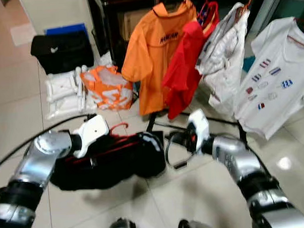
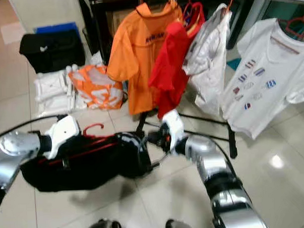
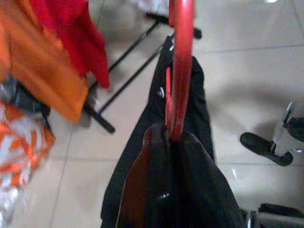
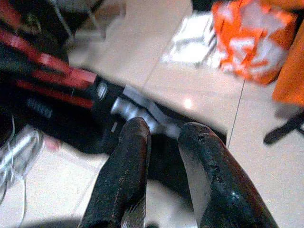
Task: Hang hanger
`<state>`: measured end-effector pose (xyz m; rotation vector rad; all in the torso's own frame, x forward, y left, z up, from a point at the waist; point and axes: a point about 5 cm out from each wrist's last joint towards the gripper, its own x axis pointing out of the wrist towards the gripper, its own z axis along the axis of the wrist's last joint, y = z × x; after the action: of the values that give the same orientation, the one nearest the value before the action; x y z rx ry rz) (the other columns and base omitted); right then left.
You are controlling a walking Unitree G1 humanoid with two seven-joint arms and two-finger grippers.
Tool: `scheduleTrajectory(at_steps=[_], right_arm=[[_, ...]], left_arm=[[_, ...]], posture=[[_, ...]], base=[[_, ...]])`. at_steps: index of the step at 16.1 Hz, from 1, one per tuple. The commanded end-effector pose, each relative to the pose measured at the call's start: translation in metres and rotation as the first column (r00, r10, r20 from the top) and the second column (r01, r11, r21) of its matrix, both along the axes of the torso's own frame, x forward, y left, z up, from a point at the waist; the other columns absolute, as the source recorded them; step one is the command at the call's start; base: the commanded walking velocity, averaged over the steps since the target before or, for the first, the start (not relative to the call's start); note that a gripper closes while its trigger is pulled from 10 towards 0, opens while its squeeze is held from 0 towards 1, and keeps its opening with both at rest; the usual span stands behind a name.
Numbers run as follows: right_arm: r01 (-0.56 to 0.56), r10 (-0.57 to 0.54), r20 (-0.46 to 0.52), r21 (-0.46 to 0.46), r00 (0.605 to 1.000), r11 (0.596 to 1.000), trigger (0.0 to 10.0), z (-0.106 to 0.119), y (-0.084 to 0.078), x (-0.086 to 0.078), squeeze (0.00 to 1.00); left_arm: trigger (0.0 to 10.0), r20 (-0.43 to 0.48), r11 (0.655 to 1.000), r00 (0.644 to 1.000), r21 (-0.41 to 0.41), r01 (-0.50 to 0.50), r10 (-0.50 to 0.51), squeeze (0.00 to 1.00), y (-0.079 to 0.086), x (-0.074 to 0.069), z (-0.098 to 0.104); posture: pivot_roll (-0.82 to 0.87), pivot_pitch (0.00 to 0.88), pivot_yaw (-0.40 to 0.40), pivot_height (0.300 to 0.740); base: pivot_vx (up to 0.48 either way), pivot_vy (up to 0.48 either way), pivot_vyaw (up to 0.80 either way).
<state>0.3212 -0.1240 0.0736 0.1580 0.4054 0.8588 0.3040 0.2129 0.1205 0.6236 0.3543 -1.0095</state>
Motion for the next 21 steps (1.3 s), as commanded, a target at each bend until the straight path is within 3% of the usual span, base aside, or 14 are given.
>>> scheduleTrajectory(at_steps=[1,4,9,11,14,15,19,21], right_arm=[[0.040,-0.039,-0.010,0.045,0.999,0.998,10.0,0.002,-0.004,0.002,0.00],[0.022,-0.021,-0.010,0.128,1.000,0.992,10.0,0.005,-0.005,-0.001,0.00],[-0.017,0.013,0.019,0.179,1.000,0.984,10.0,0.024,-0.016,0.004,0.00],[0.003,-0.005,0.011,0.212,1.000,0.977,10.0,0.027,-0.017,0.005,0.00],[0.133,-0.134,-0.016,0.288,0.991,0.948,10.0,0.034,-0.027,0.015,0.00],[0.123,-0.125,-0.012,0.291,0.992,0.949,10.0,0.035,-0.028,0.015,0.00],[0.100,-0.097,-0.024,0.218,0.995,0.971,10.0,0.028,-0.041,0.007,0.00],[0.069,-0.064,-0.036,0.174,0.997,0.982,10.0,0.021,-0.045,0.001,0.00]], left_arm=[[10.0,0.060,0.999,0.998,-0.033,0.027,-0.025,0.00,0.000,0.002,0.015],[10.0,0.080,0.987,0.995,-0.139,0.074,-0.064,0.00,0.001,-0.003,0.039],[10.0,0.060,0.992,0.994,-0.091,0.093,-0.088,0.00,0.002,-0.009,0.035],[10.0,0.049,0.989,0.997,-0.127,0.072,-0.066,0.00,0.002,-0.008,0.037],[10.0,0.024,0.991,0.998,-0.126,0.053,-0.050,0.00,0.006,-0.008,0.032],[10.0,0.018,0.990,0.999,-0.129,0.051,-0.049,0.00,0.006,-0.008,0.031],[10.0,0.054,0.960,0.988,-0.249,-0.128,0.145,0.00,0.024,0.012,0.041],[10.0,0.056,0.963,0.990,-0.245,-0.112,0.130,0.00,0.026,0.012,0.043]], posture=[[0.04,0.103,0.007,0.740],[0.04,0.103,0.009,0.740],[0.04,0.102,0.011,0.740],[0.04,0.101,0.010,0.740],[0.04,0.101,0.010,0.740],[0.03,0.101,0.010,0.740],[0.03,0.103,0.008,0.740],[0.03,0.103,0.007,0.740]], base=[[0.000,0.000,0.00],[0.000,0.000,0.00],[0.000,0.000,0.00],[0.000,0.000,0.00],[0.000,0.000,0.00],[0.000,0.000,0.00],[0.000,0.000,0.00],[0.000,0.000,0.00]])
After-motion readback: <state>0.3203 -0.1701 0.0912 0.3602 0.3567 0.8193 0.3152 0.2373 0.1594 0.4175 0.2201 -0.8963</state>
